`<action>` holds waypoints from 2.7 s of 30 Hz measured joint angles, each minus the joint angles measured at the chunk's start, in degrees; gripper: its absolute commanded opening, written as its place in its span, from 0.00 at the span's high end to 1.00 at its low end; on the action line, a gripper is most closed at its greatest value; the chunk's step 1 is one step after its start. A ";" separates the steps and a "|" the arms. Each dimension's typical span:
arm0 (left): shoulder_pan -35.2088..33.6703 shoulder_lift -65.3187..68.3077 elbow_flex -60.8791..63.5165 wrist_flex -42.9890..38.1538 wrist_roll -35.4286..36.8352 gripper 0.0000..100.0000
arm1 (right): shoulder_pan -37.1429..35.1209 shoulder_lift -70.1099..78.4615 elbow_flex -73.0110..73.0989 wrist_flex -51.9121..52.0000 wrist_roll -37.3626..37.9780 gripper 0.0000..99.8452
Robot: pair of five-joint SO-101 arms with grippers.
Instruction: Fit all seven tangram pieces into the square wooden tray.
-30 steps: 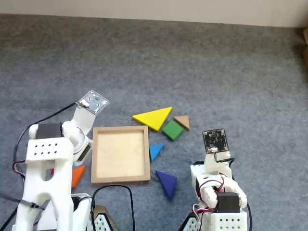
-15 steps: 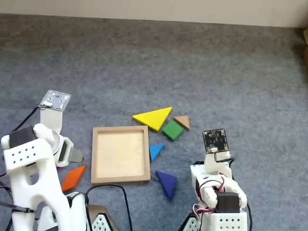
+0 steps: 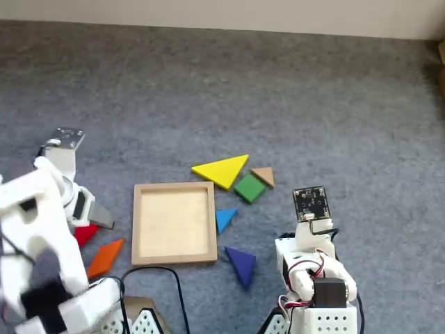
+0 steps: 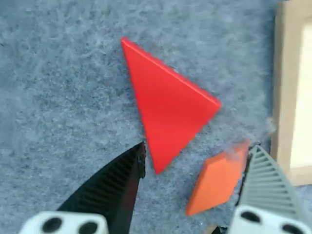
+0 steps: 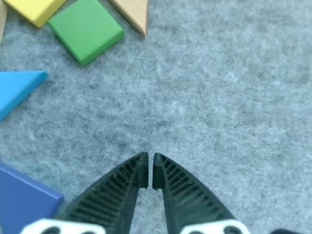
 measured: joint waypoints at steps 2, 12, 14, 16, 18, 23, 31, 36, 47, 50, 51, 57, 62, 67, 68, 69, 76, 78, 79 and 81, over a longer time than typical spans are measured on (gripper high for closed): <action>-0.26 6.07 -3.25 -0.09 0.00 0.68 | 0.00 0.00 0.00 0.00 0.00 0.97; -0.09 13.10 -4.75 0.62 0.09 0.68 | 0.00 0.00 0.00 0.00 0.00 0.97; 0.88 13.10 -3.16 0.62 0.09 0.71 | 0.00 0.00 0.00 0.00 0.00 0.97; 2.02 12.92 -1.85 -0.44 0.09 0.73 | 0.00 0.00 0.00 0.00 0.00 0.97; 3.08 12.75 -0.79 -2.02 0.09 0.73 | 0.00 0.00 0.00 0.00 0.00 0.97; 3.60 12.40 -0.09 -2.64 0.18 0.74 | 0.00 0.00 0.00 0.00 0.00 0.97; 6.68 12.57 -0.09 -2.73 0.18 0.85 | 0.00 0.00 0.00 0.00 0.00 0.97; 13.36 12.57 0.44 -1.93 0.26 0.85 | 0.00 0.00 0.00 0.00 0.00 0.97; 24.09 7.47 -0.09 6.42 4.40 0.85 | 0.00 0.00 0.00 0.00 0.00 0.97; 28.66 1.85 -0.18 9.49 6.07 0.85 | 0.00 0.00 0.00 0.00 0.00 0.97; 29.45 -0.35 -0.18 10.20 7.12 0.85 | 0.00 0.00 0.00 0.00 0.00 0.97; 28.22 -12.84 -0.18 13.19 9.05 0.74 | 0.00 0.00 0.00 0.00 0.00 0.97; 19.08 -18.73 -0.18 13.36 9.05 0.70 | 0.00 0.00 0.00 0.00 0.00 0.97; 10.90 -19.34 0.35 13.27 9.05 0.70 | 0.00 0.00 0.00 0.00 0.00 0.97; 9.85 -19.34 1.14 12.13 9.05 0.70 | 0.00 0.00 0.00 0.00 0.00 0.97; 8.97 -19.34 2.46 10.29 9.05 0.70 | 0.00 0.00 0.00 0.00 0.00 0.97; 5.98 -19.78 17.23 -8.00 9.41 0.70 | 0.00 0.00 0.00 0.00 0.00 0.97; 5.89 -19.78 19.87 -10.90 9.41 0.70 | 0.00 0.00 0.00 0.00 0.00 0.97; 5.89 -19.78 20.84 -12.31 9.41 0.70 | 0.00 0.00 0.00 0.00 0.00 0.97; 5.89 -19.78 22.51 -14.95 9.41 0.70 | 0.00 0.00 0.00 0.00 0.00 0.97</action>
